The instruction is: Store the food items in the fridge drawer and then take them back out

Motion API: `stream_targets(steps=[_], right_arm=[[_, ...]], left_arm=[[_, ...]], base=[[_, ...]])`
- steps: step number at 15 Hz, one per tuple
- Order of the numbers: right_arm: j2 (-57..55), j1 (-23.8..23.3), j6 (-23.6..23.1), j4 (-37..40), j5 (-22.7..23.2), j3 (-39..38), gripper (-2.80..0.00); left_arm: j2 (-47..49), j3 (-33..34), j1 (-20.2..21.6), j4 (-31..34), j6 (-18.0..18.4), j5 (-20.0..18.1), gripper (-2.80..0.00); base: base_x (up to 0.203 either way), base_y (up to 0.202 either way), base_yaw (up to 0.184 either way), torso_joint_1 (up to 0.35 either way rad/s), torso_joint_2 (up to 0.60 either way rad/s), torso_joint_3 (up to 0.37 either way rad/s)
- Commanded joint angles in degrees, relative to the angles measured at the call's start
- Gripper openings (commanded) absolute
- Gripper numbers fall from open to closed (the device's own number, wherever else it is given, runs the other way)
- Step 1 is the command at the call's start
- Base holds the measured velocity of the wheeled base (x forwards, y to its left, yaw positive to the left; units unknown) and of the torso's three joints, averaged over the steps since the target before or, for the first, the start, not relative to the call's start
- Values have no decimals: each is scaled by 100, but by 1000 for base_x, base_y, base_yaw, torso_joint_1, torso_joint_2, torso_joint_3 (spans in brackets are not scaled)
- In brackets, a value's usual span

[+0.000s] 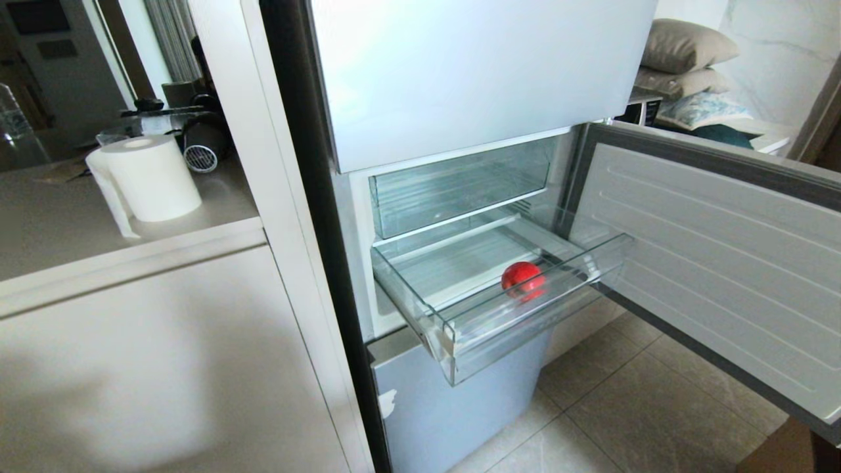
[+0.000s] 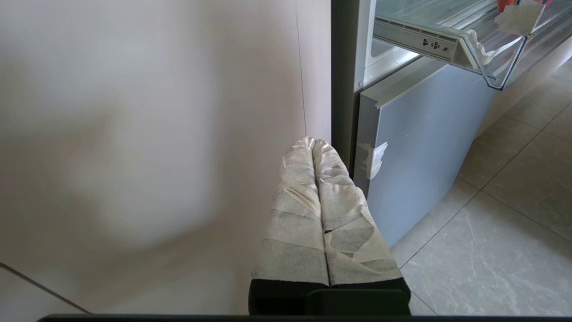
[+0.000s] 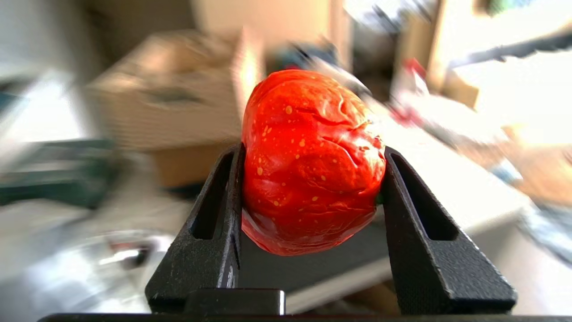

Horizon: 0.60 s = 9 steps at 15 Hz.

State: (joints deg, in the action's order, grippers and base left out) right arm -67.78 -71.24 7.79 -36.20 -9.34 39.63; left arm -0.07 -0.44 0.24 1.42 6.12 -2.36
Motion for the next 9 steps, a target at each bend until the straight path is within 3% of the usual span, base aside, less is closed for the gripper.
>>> stream_targets(steps=[1,5,9], right_arm=[[-1518,-684,101,-138,117,291,-280],[-3245,-1047,111,-683,729,741,-280],[-4834,-852,295,-960,1527,1688,-280]], left_arm=[[7,0,2,-2,3,-1,-280],[7,0,2,7,3,-1,-280],[7,0,2,-1,3,-1,-280]], base=[[0,0,0,0,0,0],[0,0,0,0,0,0],[0,0,0,0,0,0]])
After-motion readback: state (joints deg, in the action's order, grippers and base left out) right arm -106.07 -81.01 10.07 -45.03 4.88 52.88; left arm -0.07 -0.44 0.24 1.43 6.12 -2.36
